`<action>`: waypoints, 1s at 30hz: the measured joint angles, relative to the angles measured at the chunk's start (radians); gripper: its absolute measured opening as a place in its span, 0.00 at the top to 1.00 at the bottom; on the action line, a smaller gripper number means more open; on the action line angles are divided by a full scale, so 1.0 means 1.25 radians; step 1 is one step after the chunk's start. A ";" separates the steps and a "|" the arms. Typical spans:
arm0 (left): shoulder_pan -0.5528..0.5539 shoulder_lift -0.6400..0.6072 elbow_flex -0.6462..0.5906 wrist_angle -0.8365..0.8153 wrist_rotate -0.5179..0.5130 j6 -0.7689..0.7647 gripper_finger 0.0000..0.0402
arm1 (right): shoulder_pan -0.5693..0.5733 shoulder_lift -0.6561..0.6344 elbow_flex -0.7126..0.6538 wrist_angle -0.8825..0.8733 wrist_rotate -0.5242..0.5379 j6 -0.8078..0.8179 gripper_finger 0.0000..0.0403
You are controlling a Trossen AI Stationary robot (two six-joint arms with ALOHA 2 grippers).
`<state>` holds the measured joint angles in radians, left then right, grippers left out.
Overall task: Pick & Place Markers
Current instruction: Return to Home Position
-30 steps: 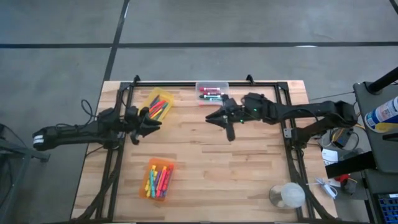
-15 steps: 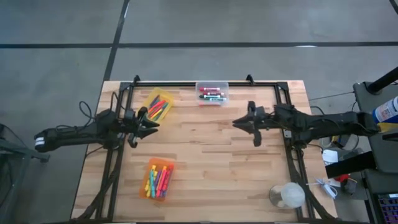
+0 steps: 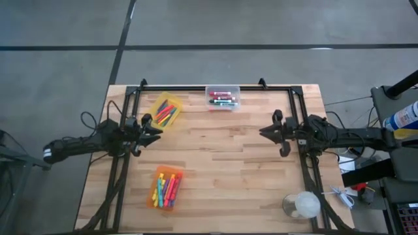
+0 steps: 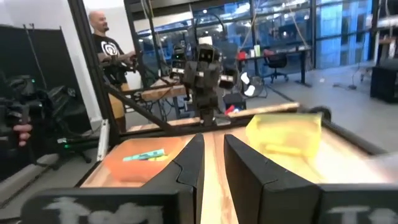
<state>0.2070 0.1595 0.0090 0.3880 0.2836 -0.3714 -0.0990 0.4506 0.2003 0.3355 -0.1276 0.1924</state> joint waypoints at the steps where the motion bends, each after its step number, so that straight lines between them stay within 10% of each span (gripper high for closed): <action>1: 0.000 -0.007 0.000 -0.005 0.000 0.000 0.72 | 0.000 -0.016 -0.013 -0.005 0.000 0.016 0.86; 22: 0.000 -0.065 -0.001 -0.036 0.003 0.037 0.72 | 0.000 -0.353 -0.136 -0.258 0.049 0.011 0.86; 30: 0.000 -0.062 -0.002 -0.082 0.001 0.067 0.72 | 0.000 -0.333 -0.137 -0.297 0.067 -0.002 0.86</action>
<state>0.2066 0.0824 0.0071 0.2855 0.2850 -0.2874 -0.0989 0.0337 0.0288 -0.0357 -0.0437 0.1905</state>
